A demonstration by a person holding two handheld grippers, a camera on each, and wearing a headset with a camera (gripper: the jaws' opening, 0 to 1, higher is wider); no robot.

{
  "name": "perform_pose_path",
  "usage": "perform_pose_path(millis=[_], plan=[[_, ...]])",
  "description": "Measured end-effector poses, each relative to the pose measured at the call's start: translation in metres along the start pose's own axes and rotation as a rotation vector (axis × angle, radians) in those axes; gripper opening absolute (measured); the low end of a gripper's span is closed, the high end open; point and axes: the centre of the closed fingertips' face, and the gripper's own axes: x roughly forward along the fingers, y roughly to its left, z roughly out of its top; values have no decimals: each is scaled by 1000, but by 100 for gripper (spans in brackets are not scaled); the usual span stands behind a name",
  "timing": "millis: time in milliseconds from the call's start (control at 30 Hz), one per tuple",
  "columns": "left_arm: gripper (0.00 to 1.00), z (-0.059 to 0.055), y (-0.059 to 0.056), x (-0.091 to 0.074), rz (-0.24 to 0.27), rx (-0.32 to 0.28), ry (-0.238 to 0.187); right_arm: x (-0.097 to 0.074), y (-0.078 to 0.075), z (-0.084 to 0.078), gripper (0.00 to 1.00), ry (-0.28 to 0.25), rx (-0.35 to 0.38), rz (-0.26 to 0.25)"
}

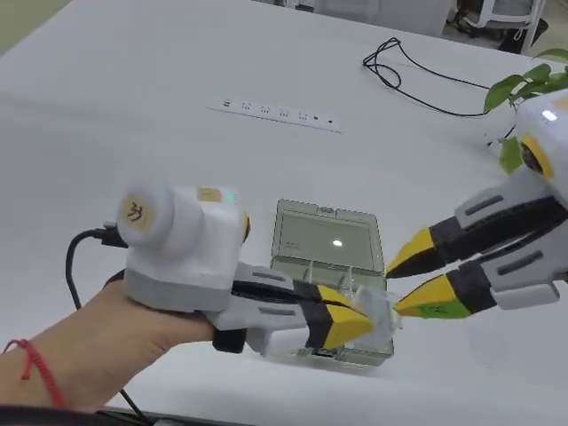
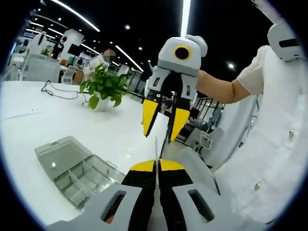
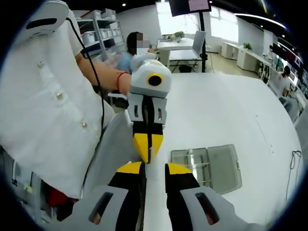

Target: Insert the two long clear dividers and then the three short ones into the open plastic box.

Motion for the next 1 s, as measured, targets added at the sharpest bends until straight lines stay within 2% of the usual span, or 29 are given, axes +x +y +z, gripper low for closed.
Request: perform_pose_path(millis=[133, 200, 267, 400, 533, 767, 1000], plan=[[0, 4, -6, 0, -27, 45, -18, 5, 4, 3, 15, -7, 12, 60], [0, 5, -7, -1, -35, 58, -25, 7, 3, 4, 13, -1, 12, 63], [0, 6, -7, -2, -37, 69, -30, 8, 8, 4, 9, 6, 6, 90], [0, 6, -7, -3, -40, 88, -34, 11, 12, 5, 7, 6, 9, 115], [0, 6, -8, -3, -44, 97, -34, 13, 13, 4, 3, 7, 4, 120], [0, 4, -7, -2, -39, 134, -31, 14, 13, 3, 3, 9, -8, 122], [0, 2, -6, -2, -28, 142, -27, 17, 15, 3, 3, 10, -14, 117]])
